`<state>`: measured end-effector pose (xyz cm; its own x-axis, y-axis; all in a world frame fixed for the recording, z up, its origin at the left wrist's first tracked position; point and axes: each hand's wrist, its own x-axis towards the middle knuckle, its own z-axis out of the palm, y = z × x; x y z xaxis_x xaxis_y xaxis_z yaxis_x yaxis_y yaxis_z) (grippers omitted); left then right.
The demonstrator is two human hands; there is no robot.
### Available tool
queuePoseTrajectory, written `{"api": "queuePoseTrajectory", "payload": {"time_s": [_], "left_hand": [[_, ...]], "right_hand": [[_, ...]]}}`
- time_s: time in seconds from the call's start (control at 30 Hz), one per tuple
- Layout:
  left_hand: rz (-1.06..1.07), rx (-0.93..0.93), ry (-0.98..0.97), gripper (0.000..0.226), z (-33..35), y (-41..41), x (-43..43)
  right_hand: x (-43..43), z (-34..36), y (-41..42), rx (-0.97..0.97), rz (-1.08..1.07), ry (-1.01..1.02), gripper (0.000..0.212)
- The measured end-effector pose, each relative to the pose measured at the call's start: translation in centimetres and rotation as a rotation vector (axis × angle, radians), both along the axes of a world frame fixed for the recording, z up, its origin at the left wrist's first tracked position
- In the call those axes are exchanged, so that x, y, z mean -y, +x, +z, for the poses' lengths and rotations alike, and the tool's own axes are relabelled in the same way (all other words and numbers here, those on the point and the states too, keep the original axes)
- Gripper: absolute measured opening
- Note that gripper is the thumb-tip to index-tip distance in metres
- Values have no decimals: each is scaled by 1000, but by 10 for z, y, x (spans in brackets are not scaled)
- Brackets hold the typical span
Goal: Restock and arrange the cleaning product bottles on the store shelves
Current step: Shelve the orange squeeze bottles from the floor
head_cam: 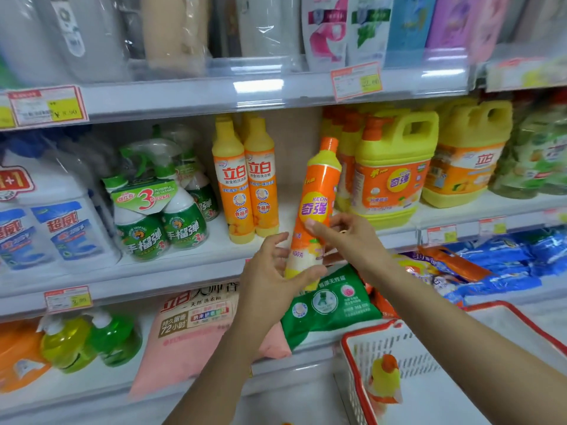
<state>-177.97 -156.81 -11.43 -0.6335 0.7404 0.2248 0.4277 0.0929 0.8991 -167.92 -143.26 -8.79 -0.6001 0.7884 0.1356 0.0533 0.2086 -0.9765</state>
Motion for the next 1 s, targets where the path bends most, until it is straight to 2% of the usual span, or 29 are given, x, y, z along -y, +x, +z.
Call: {"api": "queuePoseTrajectory", "payload": {"time_s": [0.1,0.23,0.33,0.37,0.43,0.5,0.57,0.63,0.7,0.77,0.83,0.9,1.0], "left_hand": [[-51,72,-21,48,-3,17,11],[-280,428,47,31,-11,28,32],[-389,586,-38,26,-15,38,43],[-407,567,-73,24,-17,41,46],[-402,486,-93,26,-20,44,48],[-299,426,-110,45,-24,46,47],[-224,313,-152,62,-30,51,45],[-188,201,-176,54,-40,55,45],[-205,300,-150,39,-46,55,48],[-269,512,-114,31,-50,52,53],[-347,659,-117,35,-54,50,57],[-415,746,-123,41,-57,51,58],[-426,744,-128,49,-60,52,57]], "right_hand": [[15,-13,24,39,53,-68,51],[13,-27,53,-56,234,-275,50],[19,-34,59,-85,295,-345,31],[23,-34,58,-76,280,-345,32],[29,-34,58,-23,142,-274,46],[33,-36,57,36,-33,-182,61],[39,-40,55,105,-100,-77,72],[43,-45,55,175,-87,-11,73],[45,-41,61,200,-5,-40,64],[43,-35,68,185,130,-136,55],[41,-35,72,186,204,-184,49],[39,-41,71,179,177,-183,51],[36,-48,70,117,150,-189,55]]}}
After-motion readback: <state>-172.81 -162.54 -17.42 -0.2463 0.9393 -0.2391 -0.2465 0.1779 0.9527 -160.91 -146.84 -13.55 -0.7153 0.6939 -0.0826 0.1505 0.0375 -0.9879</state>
